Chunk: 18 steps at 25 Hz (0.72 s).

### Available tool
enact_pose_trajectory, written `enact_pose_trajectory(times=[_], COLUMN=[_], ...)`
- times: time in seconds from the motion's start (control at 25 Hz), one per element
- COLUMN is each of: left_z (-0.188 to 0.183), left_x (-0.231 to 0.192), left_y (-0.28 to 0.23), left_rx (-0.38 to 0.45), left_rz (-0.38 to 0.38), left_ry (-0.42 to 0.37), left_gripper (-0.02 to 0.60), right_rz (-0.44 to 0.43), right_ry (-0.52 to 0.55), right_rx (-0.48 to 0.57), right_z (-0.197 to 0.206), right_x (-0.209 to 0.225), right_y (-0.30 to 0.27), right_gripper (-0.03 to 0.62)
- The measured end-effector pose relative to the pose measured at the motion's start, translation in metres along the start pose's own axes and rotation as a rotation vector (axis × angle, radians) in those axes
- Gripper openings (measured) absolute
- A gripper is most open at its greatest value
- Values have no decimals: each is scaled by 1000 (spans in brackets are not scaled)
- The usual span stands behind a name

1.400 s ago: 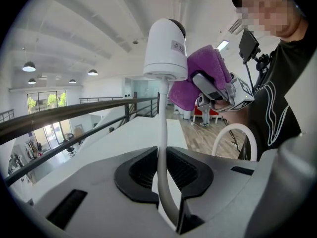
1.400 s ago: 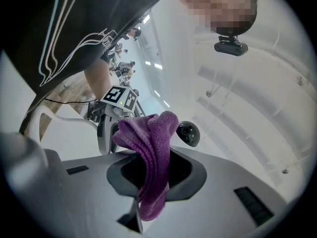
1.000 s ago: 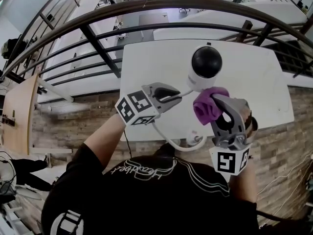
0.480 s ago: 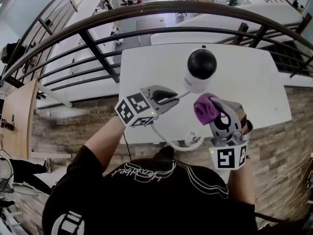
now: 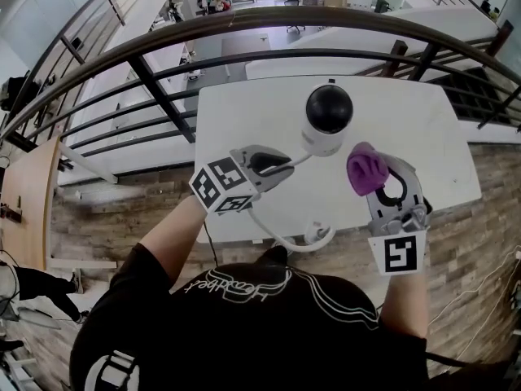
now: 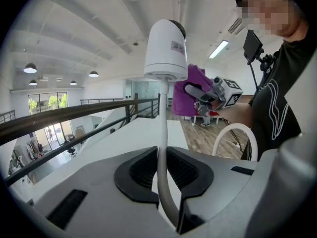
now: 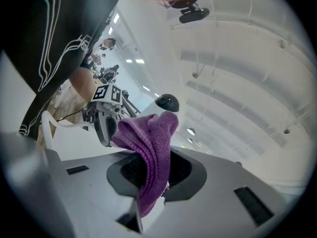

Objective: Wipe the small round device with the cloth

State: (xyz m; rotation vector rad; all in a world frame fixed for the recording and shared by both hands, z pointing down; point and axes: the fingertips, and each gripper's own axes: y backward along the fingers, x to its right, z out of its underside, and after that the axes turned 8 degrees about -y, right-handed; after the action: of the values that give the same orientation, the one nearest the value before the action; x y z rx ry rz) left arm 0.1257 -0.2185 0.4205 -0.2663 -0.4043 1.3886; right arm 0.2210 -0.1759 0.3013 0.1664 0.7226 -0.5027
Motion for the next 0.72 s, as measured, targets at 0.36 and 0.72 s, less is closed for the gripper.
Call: enact_pose_trajectory(times=[0.36,0.72], left_z=[0,-2], left_x=[-1,-2], left_y=[-5,-4], left_rx=[-8,-20], left_rz=[36,52], left_ry=[-12,-8], left_gripper=[60,60], right_rz=[41,-62], right_ry=[-219,-331], right_rx=[129,296], right_z=[-14,-41], right_x=[59,87], right_y=[-18,-47], right_gripper=[58,58])
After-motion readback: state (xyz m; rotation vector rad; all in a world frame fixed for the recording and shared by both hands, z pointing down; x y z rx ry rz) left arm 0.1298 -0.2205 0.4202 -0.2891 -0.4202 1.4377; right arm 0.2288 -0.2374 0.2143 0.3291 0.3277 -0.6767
